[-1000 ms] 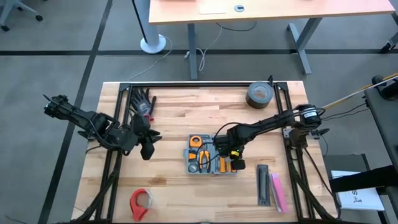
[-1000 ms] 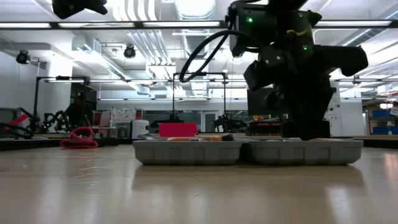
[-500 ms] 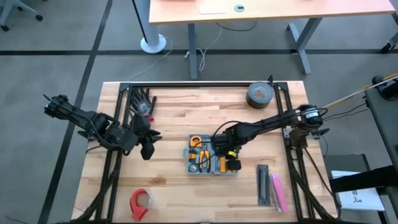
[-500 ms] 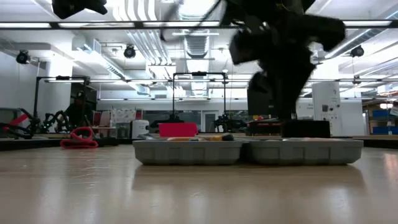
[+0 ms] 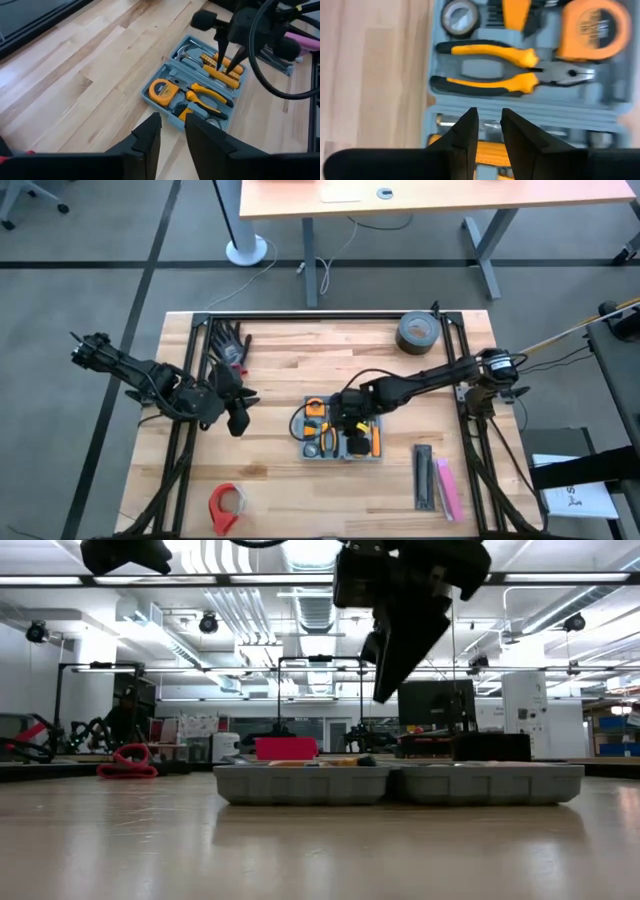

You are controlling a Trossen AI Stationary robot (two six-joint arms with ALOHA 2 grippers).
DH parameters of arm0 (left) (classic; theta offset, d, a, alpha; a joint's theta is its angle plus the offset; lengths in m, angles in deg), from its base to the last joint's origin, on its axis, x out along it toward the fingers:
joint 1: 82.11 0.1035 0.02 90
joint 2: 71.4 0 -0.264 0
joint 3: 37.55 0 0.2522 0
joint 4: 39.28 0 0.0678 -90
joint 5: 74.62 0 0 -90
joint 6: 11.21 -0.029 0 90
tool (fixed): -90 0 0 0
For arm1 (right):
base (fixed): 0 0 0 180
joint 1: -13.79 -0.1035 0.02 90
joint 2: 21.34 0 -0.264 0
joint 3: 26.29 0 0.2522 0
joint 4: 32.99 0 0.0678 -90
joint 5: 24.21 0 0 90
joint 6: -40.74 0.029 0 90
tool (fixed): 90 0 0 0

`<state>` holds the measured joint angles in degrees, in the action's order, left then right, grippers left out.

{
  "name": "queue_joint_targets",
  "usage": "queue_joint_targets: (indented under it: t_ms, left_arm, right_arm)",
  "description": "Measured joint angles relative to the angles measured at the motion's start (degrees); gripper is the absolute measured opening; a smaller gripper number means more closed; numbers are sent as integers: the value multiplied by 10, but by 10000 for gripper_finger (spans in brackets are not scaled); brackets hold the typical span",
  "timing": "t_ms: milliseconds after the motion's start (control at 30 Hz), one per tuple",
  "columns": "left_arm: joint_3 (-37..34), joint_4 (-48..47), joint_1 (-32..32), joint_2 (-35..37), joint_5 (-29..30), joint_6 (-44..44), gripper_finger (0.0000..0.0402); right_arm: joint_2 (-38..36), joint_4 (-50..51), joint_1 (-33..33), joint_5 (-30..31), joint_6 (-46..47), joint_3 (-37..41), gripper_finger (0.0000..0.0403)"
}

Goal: Prefit tool cases
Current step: Adjust the tools in the gray tool box

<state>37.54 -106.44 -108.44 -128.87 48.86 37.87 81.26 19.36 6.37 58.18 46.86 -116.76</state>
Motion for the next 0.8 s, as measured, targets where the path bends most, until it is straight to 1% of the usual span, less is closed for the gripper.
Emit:
queue_joint_targets:
  t_ms: [67, 200, 367, 633, 800]
  left_arm:
    - [0, 0, 0, 0, 3, -3, 92]
    - [0, -3, 0, 3, 6, -13, 89]
    - [0, -4, 0, 24, 6, -18, 86]
    - [0, -9, 0, 61, 20, -21, 94]
    - [0, -12, 0, 68, 20, -21, 95]
  right_arm:
    - [0, 20, 3, 3, -10, -17, 65]
    - [0, 31, 10, 3, -23, -43, 56]
    - [0, 37, 17, 3, -32, -64, 54]
    - [7, 35, 23, 3, -43, -68, 66]
    - [41, 38, 25, 3, -53, -72, 60]
